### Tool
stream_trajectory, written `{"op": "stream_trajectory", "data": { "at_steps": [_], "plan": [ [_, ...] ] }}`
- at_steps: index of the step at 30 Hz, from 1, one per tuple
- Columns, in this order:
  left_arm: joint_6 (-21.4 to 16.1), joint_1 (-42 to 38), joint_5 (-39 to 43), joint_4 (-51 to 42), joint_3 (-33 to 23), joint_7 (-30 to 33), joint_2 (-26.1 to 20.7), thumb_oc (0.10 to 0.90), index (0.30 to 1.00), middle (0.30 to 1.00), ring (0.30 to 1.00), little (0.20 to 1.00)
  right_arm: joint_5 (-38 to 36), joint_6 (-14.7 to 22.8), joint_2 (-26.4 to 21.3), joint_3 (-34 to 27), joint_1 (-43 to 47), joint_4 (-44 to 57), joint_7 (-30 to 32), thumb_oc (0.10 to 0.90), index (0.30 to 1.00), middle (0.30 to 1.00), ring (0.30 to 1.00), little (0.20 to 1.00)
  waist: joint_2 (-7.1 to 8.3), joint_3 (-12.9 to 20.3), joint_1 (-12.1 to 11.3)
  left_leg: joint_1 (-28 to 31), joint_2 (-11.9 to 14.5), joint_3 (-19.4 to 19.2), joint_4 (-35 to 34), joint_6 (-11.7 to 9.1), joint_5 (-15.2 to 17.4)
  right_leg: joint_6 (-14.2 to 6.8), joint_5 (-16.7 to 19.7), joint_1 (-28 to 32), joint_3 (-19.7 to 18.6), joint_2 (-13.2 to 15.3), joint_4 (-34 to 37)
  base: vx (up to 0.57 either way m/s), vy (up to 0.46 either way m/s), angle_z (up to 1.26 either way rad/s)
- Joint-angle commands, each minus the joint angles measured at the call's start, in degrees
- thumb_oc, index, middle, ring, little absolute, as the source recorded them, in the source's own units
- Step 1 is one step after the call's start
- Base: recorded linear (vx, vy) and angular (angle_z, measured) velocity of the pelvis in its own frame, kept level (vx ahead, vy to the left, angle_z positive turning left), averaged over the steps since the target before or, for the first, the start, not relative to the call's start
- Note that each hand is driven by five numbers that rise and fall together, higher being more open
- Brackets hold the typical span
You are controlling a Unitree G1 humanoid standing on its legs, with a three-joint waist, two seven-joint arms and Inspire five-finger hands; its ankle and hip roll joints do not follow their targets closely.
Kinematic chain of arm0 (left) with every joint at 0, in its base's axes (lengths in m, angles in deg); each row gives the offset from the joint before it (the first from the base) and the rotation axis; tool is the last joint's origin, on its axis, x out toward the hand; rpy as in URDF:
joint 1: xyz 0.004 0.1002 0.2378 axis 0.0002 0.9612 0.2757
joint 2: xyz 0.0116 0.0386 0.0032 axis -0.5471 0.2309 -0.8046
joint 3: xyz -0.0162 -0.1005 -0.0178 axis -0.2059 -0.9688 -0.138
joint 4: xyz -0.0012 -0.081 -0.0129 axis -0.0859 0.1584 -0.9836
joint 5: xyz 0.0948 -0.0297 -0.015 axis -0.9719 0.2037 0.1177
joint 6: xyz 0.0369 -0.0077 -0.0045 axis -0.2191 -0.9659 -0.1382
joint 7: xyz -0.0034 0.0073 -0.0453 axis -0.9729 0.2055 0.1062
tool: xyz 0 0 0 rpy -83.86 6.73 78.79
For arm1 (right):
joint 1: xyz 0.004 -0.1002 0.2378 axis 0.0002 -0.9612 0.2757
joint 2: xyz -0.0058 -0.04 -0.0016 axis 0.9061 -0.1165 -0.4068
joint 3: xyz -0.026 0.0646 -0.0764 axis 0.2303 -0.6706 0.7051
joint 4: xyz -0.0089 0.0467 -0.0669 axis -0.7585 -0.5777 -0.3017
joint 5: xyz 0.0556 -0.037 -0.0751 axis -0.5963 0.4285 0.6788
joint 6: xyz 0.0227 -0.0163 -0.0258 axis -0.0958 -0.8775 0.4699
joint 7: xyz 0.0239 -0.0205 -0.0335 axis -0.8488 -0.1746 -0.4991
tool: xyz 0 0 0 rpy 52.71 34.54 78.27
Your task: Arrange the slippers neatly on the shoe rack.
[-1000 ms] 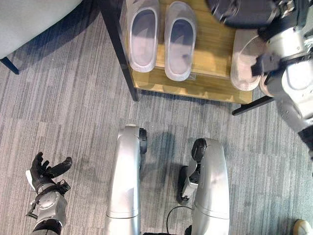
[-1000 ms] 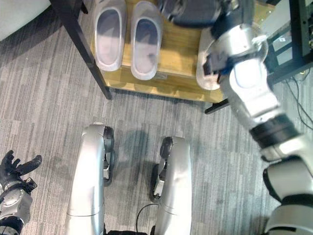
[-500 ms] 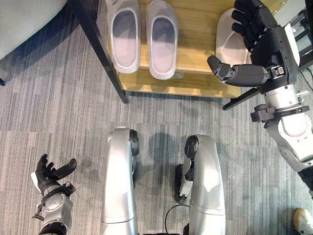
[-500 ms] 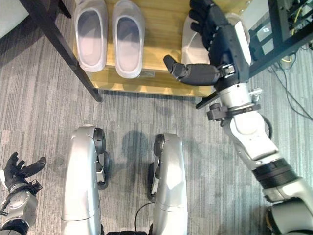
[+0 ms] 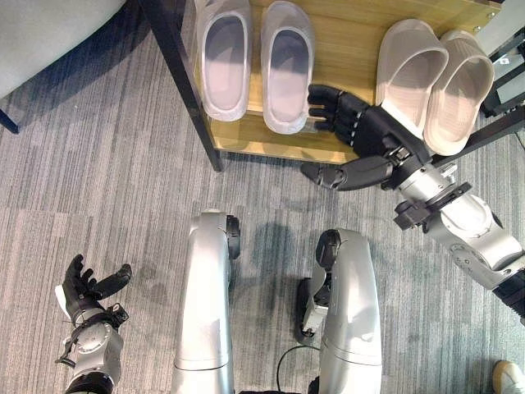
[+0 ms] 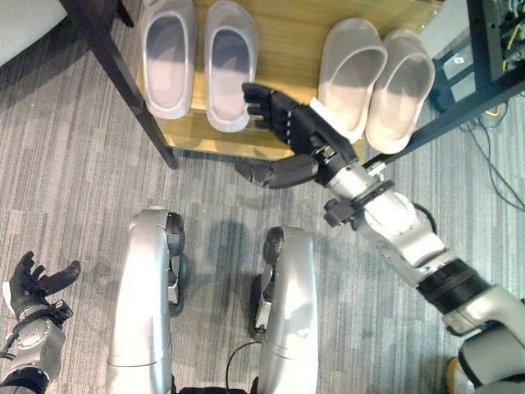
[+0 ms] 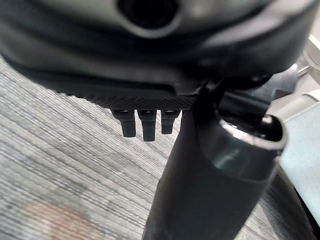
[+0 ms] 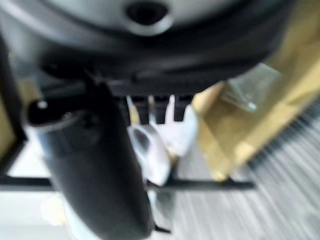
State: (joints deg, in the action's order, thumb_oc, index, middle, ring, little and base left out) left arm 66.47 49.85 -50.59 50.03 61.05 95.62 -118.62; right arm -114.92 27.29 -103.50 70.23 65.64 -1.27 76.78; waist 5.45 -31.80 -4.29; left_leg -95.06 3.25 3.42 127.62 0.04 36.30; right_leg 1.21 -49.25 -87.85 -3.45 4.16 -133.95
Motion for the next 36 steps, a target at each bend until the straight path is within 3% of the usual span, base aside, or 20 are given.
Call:
{"op": "stream_trajectory", "data": {
  "at_steps": [1, 10, 20, 36],
  "plan": [
    [-3.89, 2.39, 0.24, 0.16, 0.11, 0.14, -2.21, 0.8, 0.9, 0.9, 0.9, 0.9, -2.82, 4.48, -2.8, -6.64, 4.13, 4.82, -0.36, 0.8, 0.9, 0.9, 0.9, 0.9, 0.95, 2.0, -2.99, 5.1, -1.09, 4.45, 0.21, 0.98, 9.54, 4.79, 4.55, -2.1, -2.47, 1.47, 3.01, 0.0, 0.0, 0.0],
    [-3.87, 2.87, 0.38, 0.45, 0.43, -0.68, -2.01, 0.8, 0.9, 0.9, 0.9, 0.9, 0.75, 3.69, -2.62, -3.81, 6.32, 3.13, 0.02, 0.8, 0.9, 0.9, 0.9, 0.9, 0.41, 2.0, -2.92, 5.1, -1.16, 4.56, 0.22, 0.92, 9.32, 4.87, 4.34, -2.1, -2.3, 1.48, 2.82, 0.0, 0.0, 0.0],
    [-3.95, 3.5, 0.5, 0.2, 1.81, -1.53, -2.62, 0.8, 0.9, 0.9, 0.9, 0.9, 0.28, 1.91, -2.37, 0.98, 12.16, -7.04, 0.32, 0.8, 0.9, 0.9, 0.9, 0.9, -0.43, 2.0, -3.6, 5.1, -1.29, 4.74, 0.17, 0.78, 9.31, 4.88, 4.27, -2.1, -2.41, 1.67, 2.95, 0.0, 0.0, 0.0],
    [-4.09, 4.11, 1.54, 0.53, 3.84, -2.52, -3.58, 0.8, 0.9, 0.9, 0.9, 0.9, -10.96, 0.7, 3.4, 3.65, 19.62, -14.17, -1.96, 0.8, 0.9, 0.9, 0.9, 0.9, -1.22, 2.0, -4.78, 5.1, -1.3, 4.93, 0.44, 0.64, 9.56, 5.01, 4.2, -2.1, -2.48, 1.71, 2.56, 0.0, 0.0, 0.0]
  ]
}}
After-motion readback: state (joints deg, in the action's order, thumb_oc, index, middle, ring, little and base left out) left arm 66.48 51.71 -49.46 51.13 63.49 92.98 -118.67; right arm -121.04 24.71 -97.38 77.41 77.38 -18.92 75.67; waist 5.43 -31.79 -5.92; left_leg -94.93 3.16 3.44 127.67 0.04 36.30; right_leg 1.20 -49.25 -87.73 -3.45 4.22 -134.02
